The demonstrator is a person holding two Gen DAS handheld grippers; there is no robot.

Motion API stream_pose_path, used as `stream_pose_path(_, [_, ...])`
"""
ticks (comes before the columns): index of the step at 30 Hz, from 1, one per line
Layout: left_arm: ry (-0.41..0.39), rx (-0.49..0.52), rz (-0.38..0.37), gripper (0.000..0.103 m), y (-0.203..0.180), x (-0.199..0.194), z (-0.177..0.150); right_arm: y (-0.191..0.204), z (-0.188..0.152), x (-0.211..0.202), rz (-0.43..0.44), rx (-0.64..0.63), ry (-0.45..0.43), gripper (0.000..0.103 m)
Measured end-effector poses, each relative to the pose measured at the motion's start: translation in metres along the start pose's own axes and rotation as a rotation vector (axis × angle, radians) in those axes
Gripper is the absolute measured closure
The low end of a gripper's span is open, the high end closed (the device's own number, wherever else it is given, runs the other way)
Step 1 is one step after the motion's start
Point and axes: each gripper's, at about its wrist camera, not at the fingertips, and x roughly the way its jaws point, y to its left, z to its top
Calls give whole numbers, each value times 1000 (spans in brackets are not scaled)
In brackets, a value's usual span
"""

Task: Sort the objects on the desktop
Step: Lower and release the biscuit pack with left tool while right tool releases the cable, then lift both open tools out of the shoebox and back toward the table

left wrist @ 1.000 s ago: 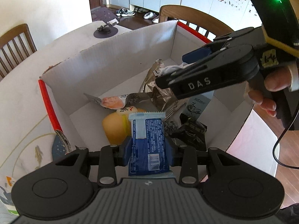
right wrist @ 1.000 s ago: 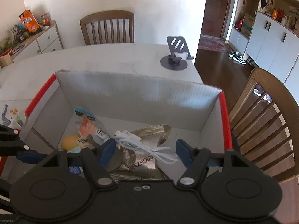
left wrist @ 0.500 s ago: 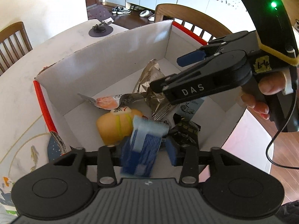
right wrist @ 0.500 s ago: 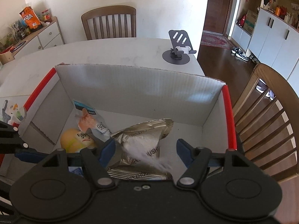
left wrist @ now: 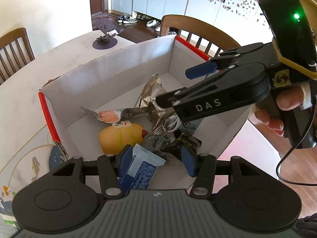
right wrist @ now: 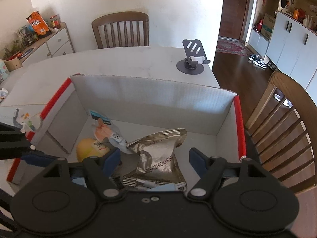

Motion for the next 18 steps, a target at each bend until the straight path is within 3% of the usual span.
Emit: stream_pose_path(18, [-97, -47, 7, 50, -7, -38, -19, 11, -15, -57, 54, 21, -62, 26])
